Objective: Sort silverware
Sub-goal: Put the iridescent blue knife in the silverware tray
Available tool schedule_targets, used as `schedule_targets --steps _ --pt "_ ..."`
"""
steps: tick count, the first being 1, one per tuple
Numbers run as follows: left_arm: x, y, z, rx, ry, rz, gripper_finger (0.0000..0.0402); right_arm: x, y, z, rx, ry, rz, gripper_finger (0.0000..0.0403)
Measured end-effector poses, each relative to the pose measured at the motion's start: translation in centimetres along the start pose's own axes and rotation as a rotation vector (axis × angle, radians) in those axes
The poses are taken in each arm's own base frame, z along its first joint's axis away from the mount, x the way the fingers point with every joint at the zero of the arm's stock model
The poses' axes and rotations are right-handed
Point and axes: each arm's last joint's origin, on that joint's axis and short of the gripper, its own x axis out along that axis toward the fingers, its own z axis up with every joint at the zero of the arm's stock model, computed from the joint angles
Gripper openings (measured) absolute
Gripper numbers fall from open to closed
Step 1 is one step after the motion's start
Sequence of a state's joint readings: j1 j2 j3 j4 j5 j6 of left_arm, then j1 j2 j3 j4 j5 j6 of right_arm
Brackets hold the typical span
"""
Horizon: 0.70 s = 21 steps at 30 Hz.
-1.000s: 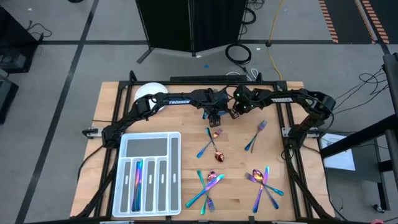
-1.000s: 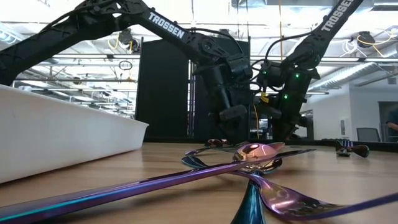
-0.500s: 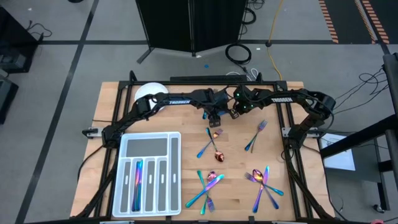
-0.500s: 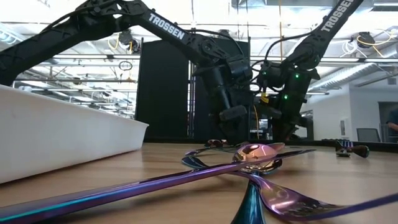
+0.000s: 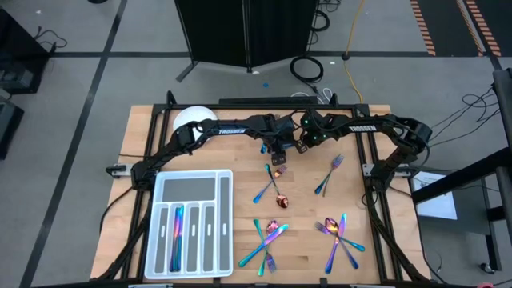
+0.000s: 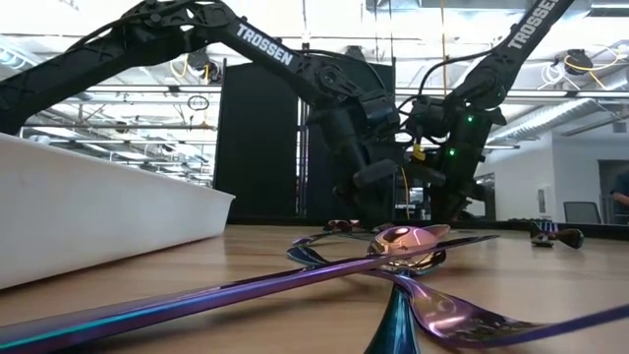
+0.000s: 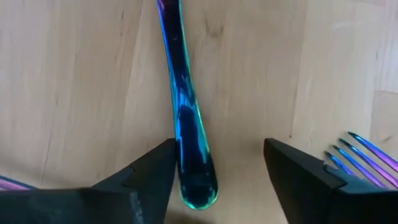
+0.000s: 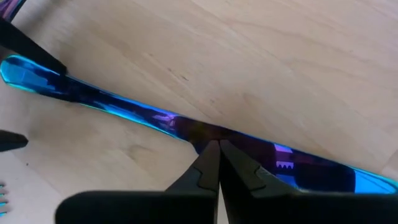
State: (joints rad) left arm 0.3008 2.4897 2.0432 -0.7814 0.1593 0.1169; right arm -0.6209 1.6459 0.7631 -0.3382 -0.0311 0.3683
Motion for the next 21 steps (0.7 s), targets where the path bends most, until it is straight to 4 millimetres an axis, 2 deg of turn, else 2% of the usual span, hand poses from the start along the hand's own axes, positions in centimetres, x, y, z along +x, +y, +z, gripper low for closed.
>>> schedule_targets --steps 16,21 --pt "0.34 -0.54 -0.18 -0.053 0.029 0.101 0.008 -0.08 0.08 0.11 0.003 -0.013 0.008 0.0" --pt "0.34 -0.54 -0.19 -0.072 0.029 0.101 0.0059 -0.09 0.09 0.11 0.008 -0.013 0.009 0.0"
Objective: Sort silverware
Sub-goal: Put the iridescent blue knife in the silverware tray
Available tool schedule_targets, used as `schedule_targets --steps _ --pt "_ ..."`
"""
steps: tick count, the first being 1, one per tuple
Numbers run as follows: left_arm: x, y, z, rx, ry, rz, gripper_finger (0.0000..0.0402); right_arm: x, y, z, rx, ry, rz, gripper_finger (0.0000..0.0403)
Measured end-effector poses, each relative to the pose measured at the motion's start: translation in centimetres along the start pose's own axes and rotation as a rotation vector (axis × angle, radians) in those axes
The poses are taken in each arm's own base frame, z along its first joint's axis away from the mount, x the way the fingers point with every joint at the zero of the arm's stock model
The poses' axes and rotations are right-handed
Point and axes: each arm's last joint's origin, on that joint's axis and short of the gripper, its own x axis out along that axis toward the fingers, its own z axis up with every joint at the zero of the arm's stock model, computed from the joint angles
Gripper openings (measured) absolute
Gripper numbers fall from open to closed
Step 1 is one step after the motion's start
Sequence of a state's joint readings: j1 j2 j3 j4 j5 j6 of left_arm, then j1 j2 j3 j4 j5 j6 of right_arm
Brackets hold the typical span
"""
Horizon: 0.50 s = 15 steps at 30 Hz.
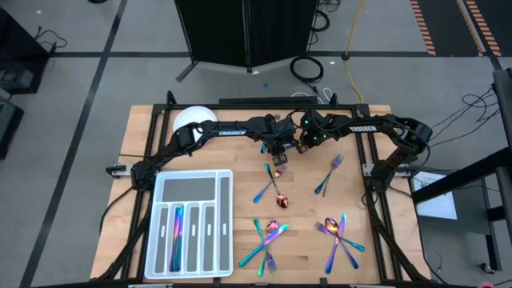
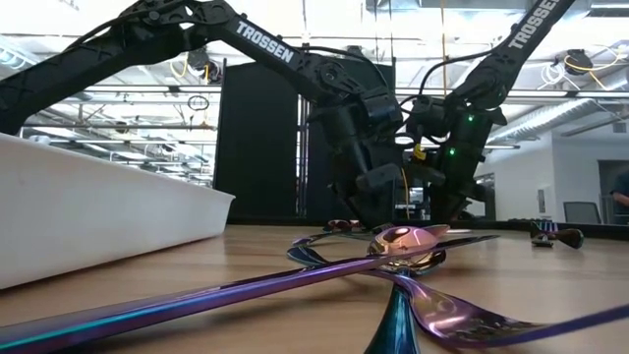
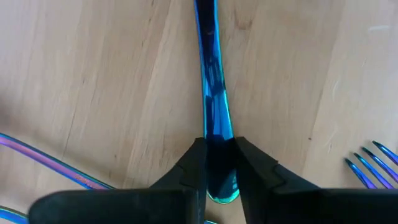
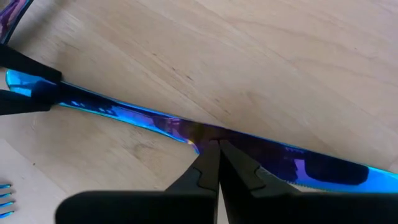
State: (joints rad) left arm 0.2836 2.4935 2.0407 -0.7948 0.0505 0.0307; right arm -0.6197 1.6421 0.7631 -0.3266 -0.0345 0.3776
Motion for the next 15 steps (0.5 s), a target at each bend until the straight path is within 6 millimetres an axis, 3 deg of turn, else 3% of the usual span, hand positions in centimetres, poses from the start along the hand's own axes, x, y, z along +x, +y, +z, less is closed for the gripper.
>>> schedule_targets --steps 9,15 --pt "0.0 0.0 0.0 0.001 -0.003 0.002 0.0059 -0.6 0.0 0.1 0.003 -0.016 0.005 0.0" --pt "-0.2 0.0 0.2 0.01 -0.005 0.001 0.0051 -3.0 0.1 -0.1 -0.004 -0.056 0.019 0.0"
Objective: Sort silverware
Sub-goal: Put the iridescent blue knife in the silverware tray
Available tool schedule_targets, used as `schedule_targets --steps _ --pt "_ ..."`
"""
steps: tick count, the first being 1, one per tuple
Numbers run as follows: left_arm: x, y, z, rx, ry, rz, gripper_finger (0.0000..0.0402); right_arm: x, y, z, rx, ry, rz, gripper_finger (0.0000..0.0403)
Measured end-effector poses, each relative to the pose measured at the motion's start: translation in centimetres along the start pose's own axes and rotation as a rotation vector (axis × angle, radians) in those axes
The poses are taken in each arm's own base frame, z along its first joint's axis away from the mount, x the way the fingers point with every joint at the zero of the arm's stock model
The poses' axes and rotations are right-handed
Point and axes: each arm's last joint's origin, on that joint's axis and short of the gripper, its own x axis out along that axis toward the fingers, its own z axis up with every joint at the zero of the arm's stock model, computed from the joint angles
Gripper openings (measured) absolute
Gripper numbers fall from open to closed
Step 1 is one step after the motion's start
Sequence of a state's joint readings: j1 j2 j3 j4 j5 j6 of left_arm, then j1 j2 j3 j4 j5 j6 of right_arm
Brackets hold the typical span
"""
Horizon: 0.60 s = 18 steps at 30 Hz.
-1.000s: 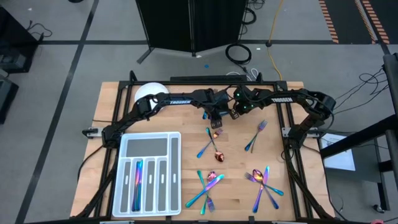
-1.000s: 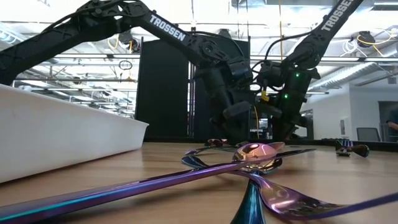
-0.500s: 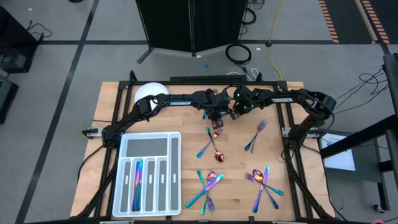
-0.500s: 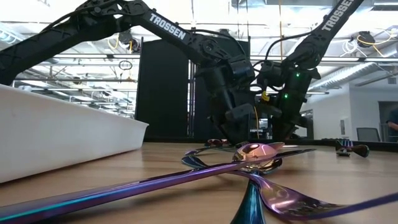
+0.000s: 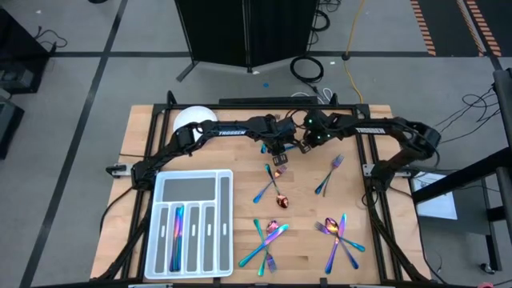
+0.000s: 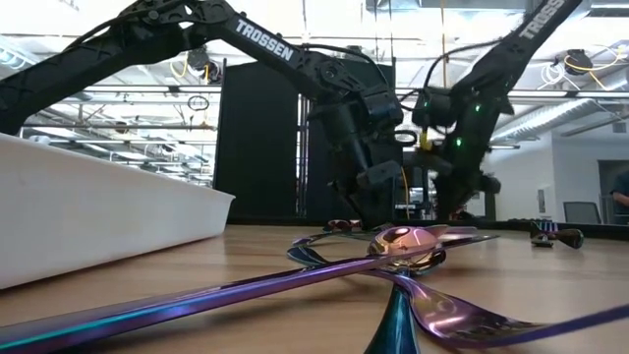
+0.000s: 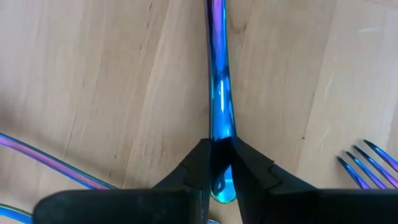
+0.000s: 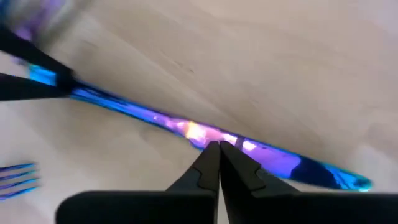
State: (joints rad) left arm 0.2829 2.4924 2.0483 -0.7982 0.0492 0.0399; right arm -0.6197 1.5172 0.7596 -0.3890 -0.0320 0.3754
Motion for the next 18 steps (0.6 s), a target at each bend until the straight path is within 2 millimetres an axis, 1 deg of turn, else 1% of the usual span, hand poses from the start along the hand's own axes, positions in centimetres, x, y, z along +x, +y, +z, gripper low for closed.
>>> schedule_targets --steps 7,11,15,18 --pt "0.0 0.0 0.0 0.014 -0.001 0.002 0.0025 -3.7 0.0 -0.2 -0.029 -0.074 0.012 0.0" --pt "0.0 -0.1 0.0 0.028 -0.001 0.008 0.0005 -6.2 -0.5 -0.9 -0.029 -0.126 -0.066 0.0" --pt "0.0 -0.1 0.0 0.028 -0.001 0.007 0.0003 -8.6 -0.9 -1.6 -0.012 -0.189 -0.118 0.0" --pt "0.0 -0.1 0.0 0.028 -0.002 0.007 0.0004 -9.8 -1.0 -2.0 -0.011 -0.23 -0.113 0.0"
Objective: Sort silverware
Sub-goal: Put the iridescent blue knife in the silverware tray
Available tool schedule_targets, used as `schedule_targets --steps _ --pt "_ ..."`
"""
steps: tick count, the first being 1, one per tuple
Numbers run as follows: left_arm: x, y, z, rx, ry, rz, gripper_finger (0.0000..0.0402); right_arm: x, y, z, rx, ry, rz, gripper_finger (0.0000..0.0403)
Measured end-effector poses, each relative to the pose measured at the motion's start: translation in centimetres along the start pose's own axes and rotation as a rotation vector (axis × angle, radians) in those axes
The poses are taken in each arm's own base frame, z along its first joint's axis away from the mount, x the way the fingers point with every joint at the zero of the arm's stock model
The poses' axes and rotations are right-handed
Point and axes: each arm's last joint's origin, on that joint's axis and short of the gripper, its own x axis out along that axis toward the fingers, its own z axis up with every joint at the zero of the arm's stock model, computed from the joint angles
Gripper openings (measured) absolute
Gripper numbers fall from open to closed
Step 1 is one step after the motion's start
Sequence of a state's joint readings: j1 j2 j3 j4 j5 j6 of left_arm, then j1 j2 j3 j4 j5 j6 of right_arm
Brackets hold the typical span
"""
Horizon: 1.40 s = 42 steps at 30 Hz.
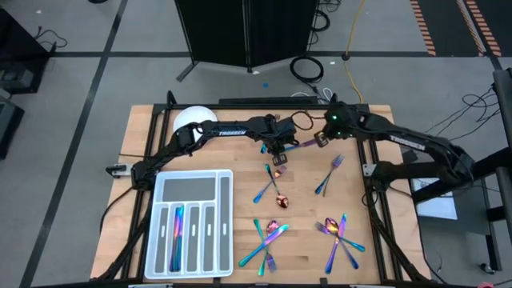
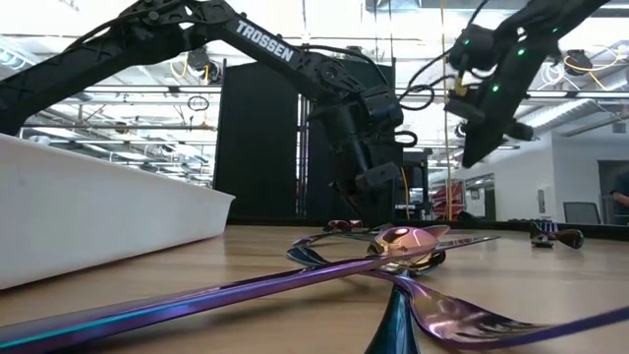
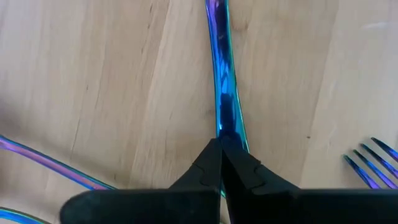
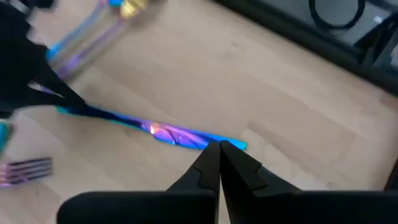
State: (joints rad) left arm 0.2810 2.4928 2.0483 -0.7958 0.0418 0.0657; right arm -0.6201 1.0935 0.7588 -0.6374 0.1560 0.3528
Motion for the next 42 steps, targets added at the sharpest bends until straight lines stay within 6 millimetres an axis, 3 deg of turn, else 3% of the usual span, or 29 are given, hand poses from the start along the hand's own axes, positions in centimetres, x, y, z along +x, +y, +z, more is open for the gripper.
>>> schedule_targets --steps 3,8,15,21,27,31,42 --pt "-0.3 0.0 0.2 -0.001 -0.002 -0.002 0.0004 -0.4 -0.2 -0.5 -0.034 -0.014 0.028 0.0" --pt "-2.3 -0.1 1.7 0.024 -0.042 0.014 0.0021 -0.1 -0.7 -1.4 -0.031 0.0 0.051 0.0" --pt "-5.2 -0.2 2.2 0.024 -0.042 0.027 0.0109 0.9 -1.0 -2.6 -0.04 0.035 0.04 0.0" --pt "-3.2 -1.0 1.7 0.015 -0.003 0.024 0.0195 0.6 -1.0 -2.6 -0.042 0.018 0.046 0.0" --pt "-2.2 -1.3 2.0 0.022 -0.029 0.047 0.0249 -0.2 -1.0 -2.7 -0.051 0.0 0.107 0.0" --pt "-2.3 -1.0 1.8 0.019 -0.01 0.104 0.0265 -0.5 -1.0 -2.7 -0.052 -0.014 0.113 0.0" --pt "-2.2 -0.5 1.3 0.007 0.041 0.045 0.0267 -0.6 -1.0 -2.7 -0.049 -0.018 0.115 0.0"
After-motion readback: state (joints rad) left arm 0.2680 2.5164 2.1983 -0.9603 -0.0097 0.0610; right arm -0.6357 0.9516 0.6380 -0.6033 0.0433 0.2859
